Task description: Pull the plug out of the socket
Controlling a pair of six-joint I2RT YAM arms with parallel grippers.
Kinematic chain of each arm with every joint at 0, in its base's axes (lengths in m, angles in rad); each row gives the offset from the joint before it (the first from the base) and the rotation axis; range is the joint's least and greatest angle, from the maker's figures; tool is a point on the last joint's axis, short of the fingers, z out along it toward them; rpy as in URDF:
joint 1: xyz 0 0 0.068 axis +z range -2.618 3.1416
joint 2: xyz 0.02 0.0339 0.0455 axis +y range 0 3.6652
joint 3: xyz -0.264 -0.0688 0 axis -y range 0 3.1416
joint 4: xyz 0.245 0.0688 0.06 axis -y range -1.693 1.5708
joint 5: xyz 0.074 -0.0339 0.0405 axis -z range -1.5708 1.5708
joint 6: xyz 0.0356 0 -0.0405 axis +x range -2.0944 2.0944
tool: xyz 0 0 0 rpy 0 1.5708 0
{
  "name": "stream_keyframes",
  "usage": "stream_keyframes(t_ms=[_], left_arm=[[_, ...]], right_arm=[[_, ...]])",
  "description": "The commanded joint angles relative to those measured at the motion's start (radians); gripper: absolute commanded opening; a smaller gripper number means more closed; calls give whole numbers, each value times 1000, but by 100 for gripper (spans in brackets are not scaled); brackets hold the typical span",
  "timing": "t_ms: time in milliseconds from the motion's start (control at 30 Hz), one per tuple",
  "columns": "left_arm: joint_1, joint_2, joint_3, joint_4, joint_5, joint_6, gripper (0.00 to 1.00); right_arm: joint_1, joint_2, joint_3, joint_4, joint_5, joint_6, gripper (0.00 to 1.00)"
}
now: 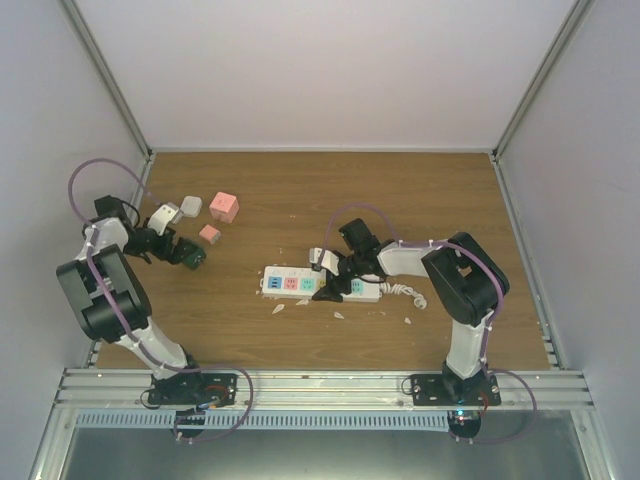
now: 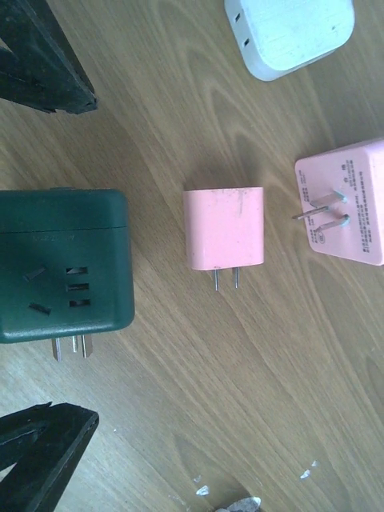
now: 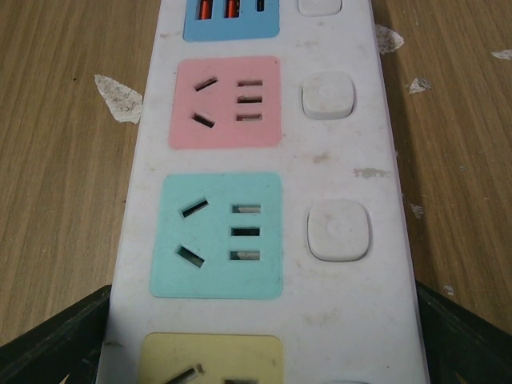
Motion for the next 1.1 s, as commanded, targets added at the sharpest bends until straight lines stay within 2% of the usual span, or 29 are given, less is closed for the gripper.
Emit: stream_keyframes(t_ms=[0,433,567,667,800,1067], left_arm=[[-8,-74,-12,25,11,14,99],[-129,-169,-21,27,-12,0,99],[-166,-183,-18,39,-23,-13,99],[-191,-191,-16,47,-30,-26,99],[-233,-193,-15,57,-32,-43,99],[-305,-195,-7,70,-55,-63,99]], right_arm=[[10,5,23,-14,36,-15,81],[38,-11,70,-59,156,-37,93],[38,-15,93,-88,193,-42,90],[38,-18,116,-129,227,-47,82],[29,-35,111,-157,263,-23,75],[-123,-29,108,-197,313,33,74]])
